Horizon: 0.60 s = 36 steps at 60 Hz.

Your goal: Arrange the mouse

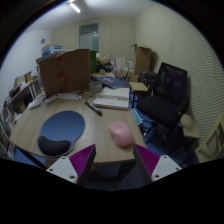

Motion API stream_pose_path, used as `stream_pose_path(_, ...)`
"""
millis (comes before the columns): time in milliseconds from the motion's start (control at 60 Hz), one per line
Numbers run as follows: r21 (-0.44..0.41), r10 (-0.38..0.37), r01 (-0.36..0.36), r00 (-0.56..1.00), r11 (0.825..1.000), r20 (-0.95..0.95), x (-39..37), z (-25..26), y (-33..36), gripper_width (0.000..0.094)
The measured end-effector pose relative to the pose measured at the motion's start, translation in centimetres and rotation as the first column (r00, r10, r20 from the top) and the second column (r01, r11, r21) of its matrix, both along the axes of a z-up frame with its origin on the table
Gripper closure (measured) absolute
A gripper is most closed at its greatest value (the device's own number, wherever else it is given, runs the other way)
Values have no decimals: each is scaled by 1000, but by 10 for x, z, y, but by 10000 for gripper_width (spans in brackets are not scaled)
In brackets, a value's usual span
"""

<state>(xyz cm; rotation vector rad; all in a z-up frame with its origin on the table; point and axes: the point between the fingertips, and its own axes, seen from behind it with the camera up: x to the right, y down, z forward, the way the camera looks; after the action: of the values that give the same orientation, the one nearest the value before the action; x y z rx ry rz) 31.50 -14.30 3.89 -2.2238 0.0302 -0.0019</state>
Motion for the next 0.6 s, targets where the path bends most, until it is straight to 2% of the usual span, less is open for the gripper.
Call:
stream_pose_path(100, -2, 31, -31, 999, 1000, 23, 32, -19, 28, 164)
stream_pose_path(300, -23, 119, -118, 993, 993, 21, 42, -55, 70, 155)
stream_pose_path(450, 27, 171, -171, 985, 985, -8, 33, -55, 102, 165)
stream_pose_path(600, 66, 153, -152, 988, 986, -9, 32, -55, 130, 186)
